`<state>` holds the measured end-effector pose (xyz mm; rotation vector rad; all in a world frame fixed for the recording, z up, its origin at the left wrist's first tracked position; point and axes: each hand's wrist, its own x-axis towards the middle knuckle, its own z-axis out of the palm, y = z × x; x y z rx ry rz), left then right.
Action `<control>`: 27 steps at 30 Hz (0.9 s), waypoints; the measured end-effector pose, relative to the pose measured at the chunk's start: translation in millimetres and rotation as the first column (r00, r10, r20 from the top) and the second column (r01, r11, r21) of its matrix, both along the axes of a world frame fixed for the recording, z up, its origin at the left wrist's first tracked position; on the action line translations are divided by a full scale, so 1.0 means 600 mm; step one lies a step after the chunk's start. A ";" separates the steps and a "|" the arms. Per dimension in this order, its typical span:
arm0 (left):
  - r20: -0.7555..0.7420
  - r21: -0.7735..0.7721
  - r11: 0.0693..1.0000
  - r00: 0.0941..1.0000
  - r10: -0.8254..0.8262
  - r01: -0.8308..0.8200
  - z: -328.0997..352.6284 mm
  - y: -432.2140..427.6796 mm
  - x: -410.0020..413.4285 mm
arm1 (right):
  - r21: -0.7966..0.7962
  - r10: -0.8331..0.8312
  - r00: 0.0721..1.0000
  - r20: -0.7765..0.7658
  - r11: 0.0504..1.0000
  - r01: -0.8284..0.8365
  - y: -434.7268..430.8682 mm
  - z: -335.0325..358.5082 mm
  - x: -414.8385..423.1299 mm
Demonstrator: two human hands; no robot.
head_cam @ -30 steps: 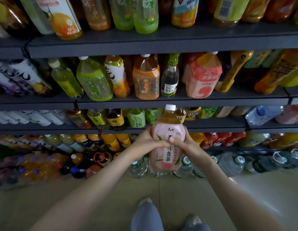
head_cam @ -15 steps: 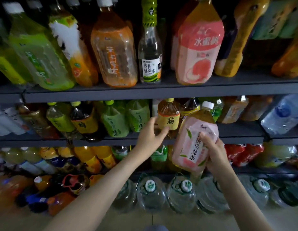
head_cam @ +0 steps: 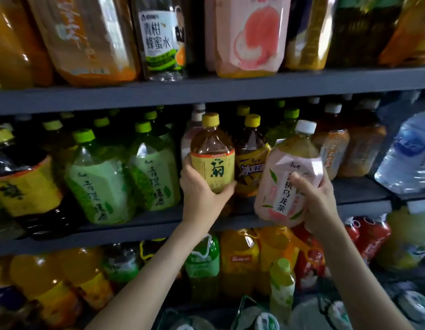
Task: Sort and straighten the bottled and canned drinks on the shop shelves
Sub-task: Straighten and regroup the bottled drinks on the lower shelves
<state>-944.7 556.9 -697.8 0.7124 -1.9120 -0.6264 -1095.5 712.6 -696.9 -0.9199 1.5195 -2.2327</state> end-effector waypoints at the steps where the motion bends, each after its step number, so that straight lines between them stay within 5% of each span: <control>1: -0.016 -0.016 1.000 1.000 -0.002 0.001 -0.004 -0.002 -0.001 | 0.006 0.004 0.999 -0.037 1.000 -0.004 0.000 -0.002 -0.016; 5: -0.063 -0.237 0.966 0.994 0.091 -0.103 -0.009 0.015 -0.006 | 0.103 0.084 0.990 -0.111 0.992 -0.073 0.005 -0.002 -0.077; 10: 0.011 -0.673 0.724 0.977 0.211 -0.149 -0.008 0.050 -0.031 | 0.247 0.230 0.966 -0.116 0.949 -0.197 0.021 0.010 -0.127; 15: 0.087 -0.801 0.597 0.974 0.208 -0.056 0.000 0.089 -0.058 | 0.356 0.242 0.951 -0.190 0.920 -0.163 0.036 0.014 -0.135; 20: 0.337 -0.633 0.747 0.941 0.030 0.203 0.002 0.146 -0.080 | 0.458 0.035 0.972 -0.231 0.886 0.077 0.054 0.025 -0.112; 24: 0.497 -0.253 0.913 0.853 -0.161 0.320 0.052 0.182 -0.075 | 0.580 -0.065 0.966 -0.249 0.789 0.202 0.072 0.062 -0.065; 27: 0.516 0.098 0.950 0.801 -0.303 0.296 0.142 0.202 -0.058 | 0.682 -0.086 0.963 -0.255 0.690 0.242 0.088 0.115 -0.025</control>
